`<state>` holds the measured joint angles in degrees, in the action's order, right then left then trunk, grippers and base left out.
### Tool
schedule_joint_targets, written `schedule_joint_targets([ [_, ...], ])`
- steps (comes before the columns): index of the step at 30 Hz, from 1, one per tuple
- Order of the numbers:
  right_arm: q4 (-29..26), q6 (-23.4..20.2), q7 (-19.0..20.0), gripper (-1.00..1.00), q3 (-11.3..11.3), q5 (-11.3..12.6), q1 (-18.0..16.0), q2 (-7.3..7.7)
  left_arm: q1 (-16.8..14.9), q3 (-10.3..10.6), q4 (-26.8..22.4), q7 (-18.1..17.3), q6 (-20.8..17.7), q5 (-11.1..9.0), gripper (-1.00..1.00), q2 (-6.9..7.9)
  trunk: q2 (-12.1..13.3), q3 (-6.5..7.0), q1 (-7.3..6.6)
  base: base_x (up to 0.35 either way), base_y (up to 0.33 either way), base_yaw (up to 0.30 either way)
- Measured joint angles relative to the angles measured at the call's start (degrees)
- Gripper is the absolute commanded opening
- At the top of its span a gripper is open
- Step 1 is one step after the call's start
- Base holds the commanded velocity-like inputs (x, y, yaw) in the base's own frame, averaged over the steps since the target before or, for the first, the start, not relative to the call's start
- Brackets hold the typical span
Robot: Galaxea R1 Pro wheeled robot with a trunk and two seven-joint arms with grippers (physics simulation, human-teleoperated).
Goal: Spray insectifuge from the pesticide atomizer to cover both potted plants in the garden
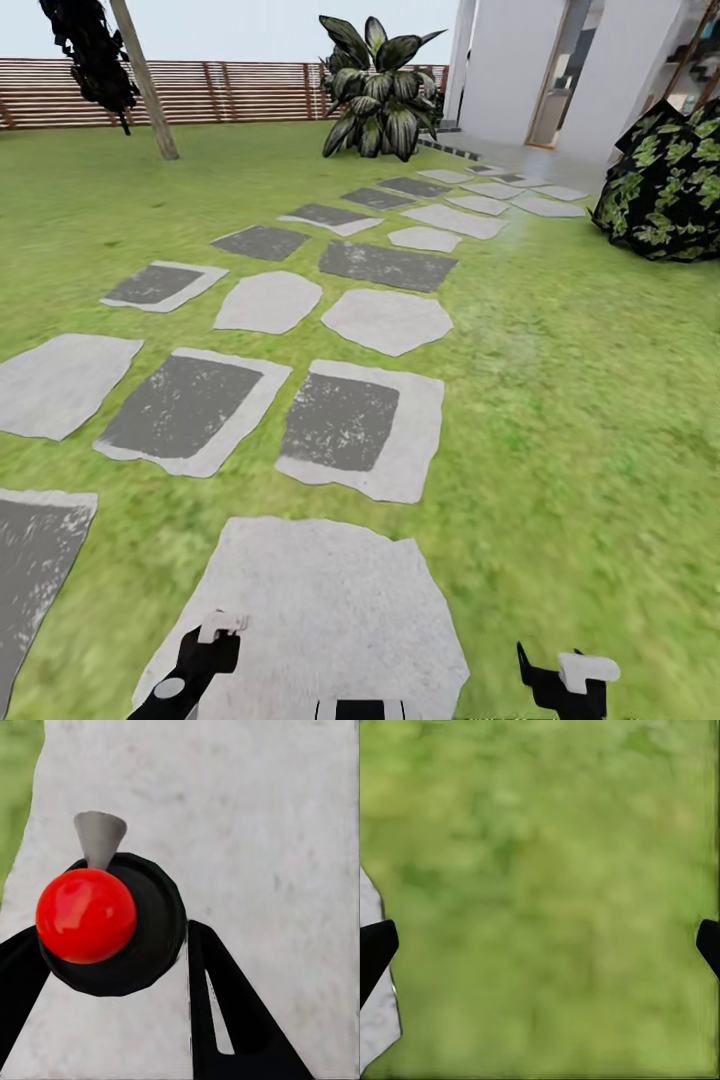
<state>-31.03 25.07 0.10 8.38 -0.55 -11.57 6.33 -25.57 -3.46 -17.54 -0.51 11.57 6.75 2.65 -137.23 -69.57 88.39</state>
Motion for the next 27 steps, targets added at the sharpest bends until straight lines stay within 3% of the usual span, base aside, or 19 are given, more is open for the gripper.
schedule_joint_targets([
  [3,0.2,0.5,0.0,1.0,0.0,0.0,0.0,0.0,0.0,-0.1,0.2,0.2,-1.0,1.3,-1.0,-0.23,1.2,0.54,-0.66,0.0,0.0,-0.051],
  [13,0.7,0.5,-0.2,1.0,-0.2,-2.5,0.0,-0.52,0.3,-0.5,5.6,-0.1,-0.6,1.4,-1.0,-0.01,5.2,2.33,-2.86,0.0,0.0,-0.003],
  [17,0.8,0.5,-0.3,1.0,0.0,-2.4,0.0,-0.52,2.0,-0.7,5.9,0.0,-0.5,1.1,-1.0,0.01,6.8,3.16,-3.73,0.0,0.0,-0.212],
  [27,0.9,0.5,-0.3,1.0,0.0,-2.3,0.0,-0.51,2.1,-0.7,5.9,-0.1,-0.5,1.0,-1.0,0.01,10.0,5.11,-5.5,0.0,0.0,-0.264],
])
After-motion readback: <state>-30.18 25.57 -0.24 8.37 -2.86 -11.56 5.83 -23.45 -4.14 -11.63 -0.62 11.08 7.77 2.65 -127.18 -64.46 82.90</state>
